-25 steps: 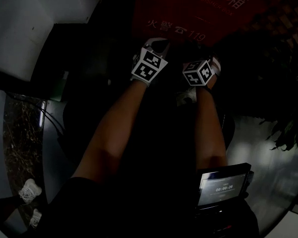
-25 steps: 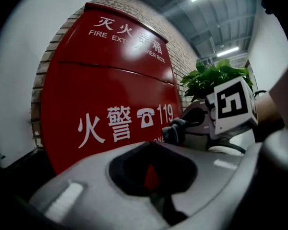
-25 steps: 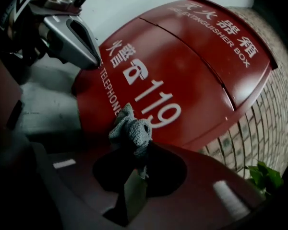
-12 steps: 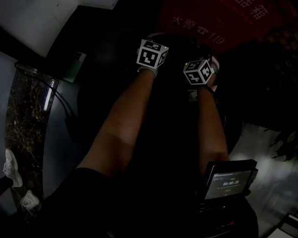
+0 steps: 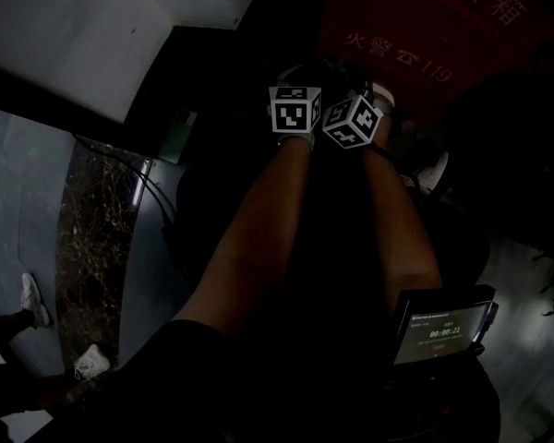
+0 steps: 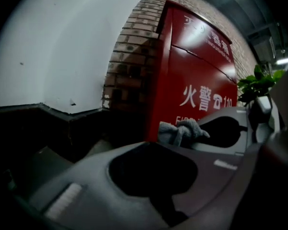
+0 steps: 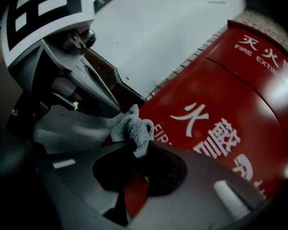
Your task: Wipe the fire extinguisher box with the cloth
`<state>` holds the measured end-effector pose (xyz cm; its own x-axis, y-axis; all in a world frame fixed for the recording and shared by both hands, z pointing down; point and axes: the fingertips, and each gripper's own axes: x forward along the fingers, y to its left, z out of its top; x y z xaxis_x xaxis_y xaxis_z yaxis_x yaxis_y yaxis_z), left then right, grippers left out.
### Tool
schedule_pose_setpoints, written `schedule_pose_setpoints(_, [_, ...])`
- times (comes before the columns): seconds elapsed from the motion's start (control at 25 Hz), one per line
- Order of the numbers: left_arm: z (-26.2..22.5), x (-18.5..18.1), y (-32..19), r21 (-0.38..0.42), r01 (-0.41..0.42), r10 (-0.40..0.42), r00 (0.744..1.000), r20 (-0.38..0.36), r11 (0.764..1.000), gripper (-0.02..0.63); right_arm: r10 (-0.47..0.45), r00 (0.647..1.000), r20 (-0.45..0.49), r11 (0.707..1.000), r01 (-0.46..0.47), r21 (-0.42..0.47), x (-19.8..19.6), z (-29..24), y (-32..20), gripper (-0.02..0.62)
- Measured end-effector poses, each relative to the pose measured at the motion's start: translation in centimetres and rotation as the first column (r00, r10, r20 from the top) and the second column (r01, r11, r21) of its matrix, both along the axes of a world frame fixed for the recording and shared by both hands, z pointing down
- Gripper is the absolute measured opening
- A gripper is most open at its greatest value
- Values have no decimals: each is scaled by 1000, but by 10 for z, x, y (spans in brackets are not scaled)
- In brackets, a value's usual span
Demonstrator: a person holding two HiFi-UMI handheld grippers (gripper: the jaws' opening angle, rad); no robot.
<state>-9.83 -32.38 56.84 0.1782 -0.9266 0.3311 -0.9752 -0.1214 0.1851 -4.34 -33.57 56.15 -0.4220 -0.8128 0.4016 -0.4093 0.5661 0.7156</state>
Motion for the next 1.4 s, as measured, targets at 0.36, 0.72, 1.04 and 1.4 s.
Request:
schedule_pose_setpoints(0.36, [10, 3, -14, 12, -55, 55, 998, 15, 998, 3, -13, 998, 56, 999, 15, -30, -5, 8, -9, 44])
schedule_pose_setpoints(0.72, [4, 53, -14, 10, -247, 244, 963, 114, 969, 3, 155, 987, 47, 986, -152, -66, 58, 22, -14, 44])
schedule_pose_setpoints(1.04, [-2, 93, 4, 35, -396, 387, 909, 156, 917, 3, 360, 933, 18, 924, -353, -146, 136, 33, -10, 44])
schedule_pose_setpoints(1.4, [-5, 94, -5, 45, -373, 365, 922, 125, 927, 3, 520, 854, -34, 845, -520, -124, 207, 26, -20, 43])
